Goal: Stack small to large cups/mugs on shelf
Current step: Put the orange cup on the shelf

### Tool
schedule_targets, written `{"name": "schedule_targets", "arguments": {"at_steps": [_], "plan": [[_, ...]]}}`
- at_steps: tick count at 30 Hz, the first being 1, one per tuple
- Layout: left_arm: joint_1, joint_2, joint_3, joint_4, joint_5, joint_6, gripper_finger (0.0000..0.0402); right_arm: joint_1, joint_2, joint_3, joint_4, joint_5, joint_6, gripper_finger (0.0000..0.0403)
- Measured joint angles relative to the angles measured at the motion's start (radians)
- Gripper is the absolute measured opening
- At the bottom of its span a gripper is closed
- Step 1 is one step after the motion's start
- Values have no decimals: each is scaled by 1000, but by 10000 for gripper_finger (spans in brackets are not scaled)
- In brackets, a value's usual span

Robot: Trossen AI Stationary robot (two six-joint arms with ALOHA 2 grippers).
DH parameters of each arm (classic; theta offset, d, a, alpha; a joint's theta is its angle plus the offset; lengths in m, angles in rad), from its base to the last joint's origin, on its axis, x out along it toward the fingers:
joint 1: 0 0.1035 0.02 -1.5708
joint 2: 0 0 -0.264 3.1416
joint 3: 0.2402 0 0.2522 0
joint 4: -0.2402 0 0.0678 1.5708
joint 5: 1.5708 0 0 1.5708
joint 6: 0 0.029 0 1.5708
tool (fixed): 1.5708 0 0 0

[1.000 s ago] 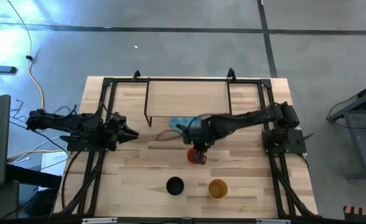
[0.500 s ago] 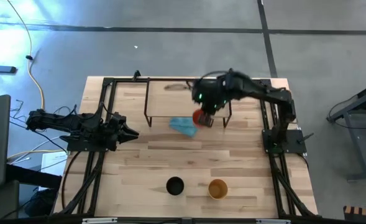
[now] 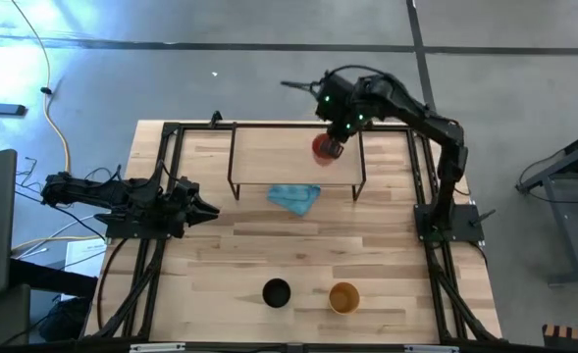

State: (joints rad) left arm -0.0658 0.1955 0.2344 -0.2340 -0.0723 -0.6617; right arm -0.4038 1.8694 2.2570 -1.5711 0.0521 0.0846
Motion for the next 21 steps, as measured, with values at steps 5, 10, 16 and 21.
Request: {"name": "schedule_targets", "arguments": {"at_steps": [5, 10, 16, 21], "plan": [[0, 0, 0, 0, 0, 0, 92, -83, 0, 0, 0, -34, -15, 0], [0, 0, 0, 0, 0, -1, 92, -135, 0, -11, 1, -95, -2, 0], [0, 0, 0, 0, 0, -1, 92, -165, 0, -116, 0, -134, 44, 0], [0, 0, 0, 0, 0, -16, 92, -166, -2, -179, 3, -136, 41, 0]]}}
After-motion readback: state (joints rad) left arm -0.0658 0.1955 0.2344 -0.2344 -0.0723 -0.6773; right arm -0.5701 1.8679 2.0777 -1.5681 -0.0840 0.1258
